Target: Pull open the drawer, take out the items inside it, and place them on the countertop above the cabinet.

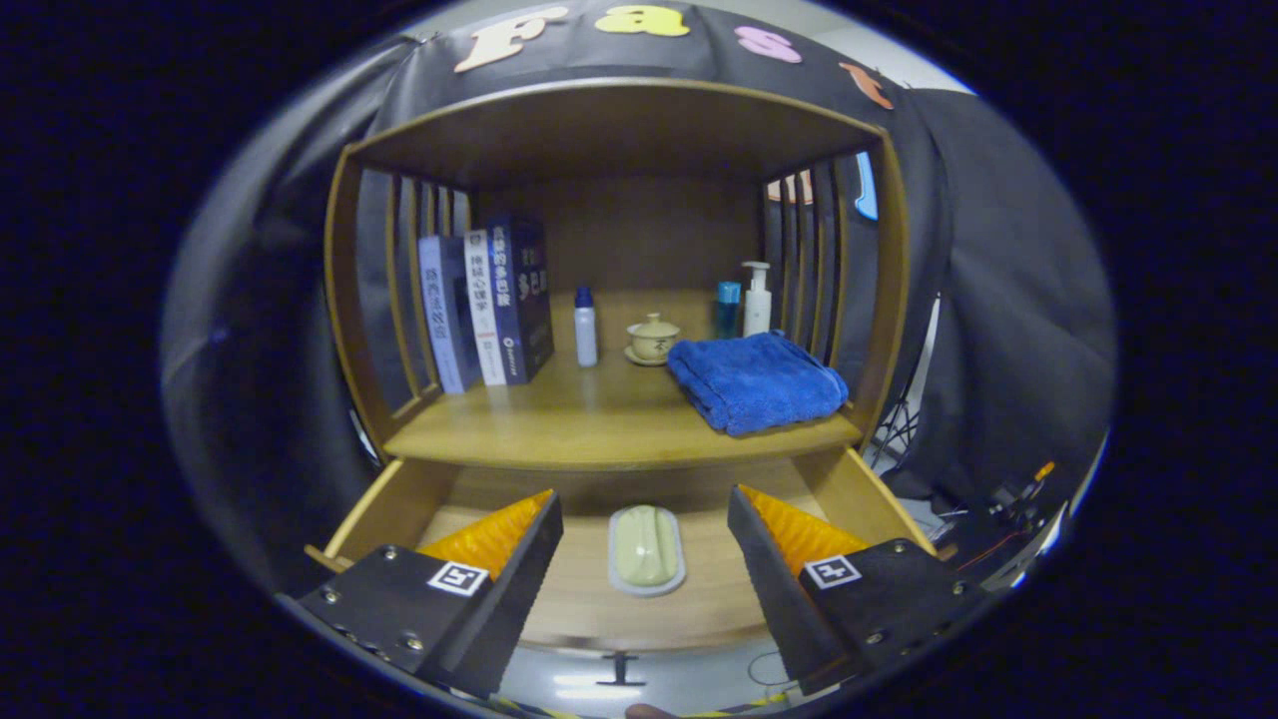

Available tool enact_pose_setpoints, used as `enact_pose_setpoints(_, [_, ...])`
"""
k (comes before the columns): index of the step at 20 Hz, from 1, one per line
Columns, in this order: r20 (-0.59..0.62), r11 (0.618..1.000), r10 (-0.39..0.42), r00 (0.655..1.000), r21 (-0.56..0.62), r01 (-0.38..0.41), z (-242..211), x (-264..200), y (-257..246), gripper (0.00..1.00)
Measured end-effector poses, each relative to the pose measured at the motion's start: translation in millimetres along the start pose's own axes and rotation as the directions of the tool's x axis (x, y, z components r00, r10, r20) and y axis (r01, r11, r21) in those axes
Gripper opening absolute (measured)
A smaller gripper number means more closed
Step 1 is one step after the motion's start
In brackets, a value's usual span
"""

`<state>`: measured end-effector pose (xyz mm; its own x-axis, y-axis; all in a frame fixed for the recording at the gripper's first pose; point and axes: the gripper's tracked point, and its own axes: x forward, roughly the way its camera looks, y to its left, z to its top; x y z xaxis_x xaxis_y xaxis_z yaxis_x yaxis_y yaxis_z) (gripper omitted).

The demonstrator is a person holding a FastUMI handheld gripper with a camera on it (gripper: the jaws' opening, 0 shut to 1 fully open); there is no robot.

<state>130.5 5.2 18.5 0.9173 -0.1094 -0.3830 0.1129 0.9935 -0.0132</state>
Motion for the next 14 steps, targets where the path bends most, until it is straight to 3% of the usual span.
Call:
enact_pose_setpoints(4, [-0.124, 0.999, 0.046, 0.991, 0.025, -0.043, -20.6, 45.4, 4.4, 1.0])
enact_pose_setpoints(8, [-0.258, 0.999, -0.044, 0.965, 0.002, 0.046, -51.9, 67.9, -9.8, 0.99])
enact_pose_setpoints(10, [-0.301, 1.0, -0.01, 0.954, -0.016, 0.005, -62.0, 73.7, 0.8, 0.96])
enact_pose_setpoints(14, [-0.348, 0.983, -0.052, 0.936, -0.181, -0.013, -77.5, 89.8, -1.6, 0.88])
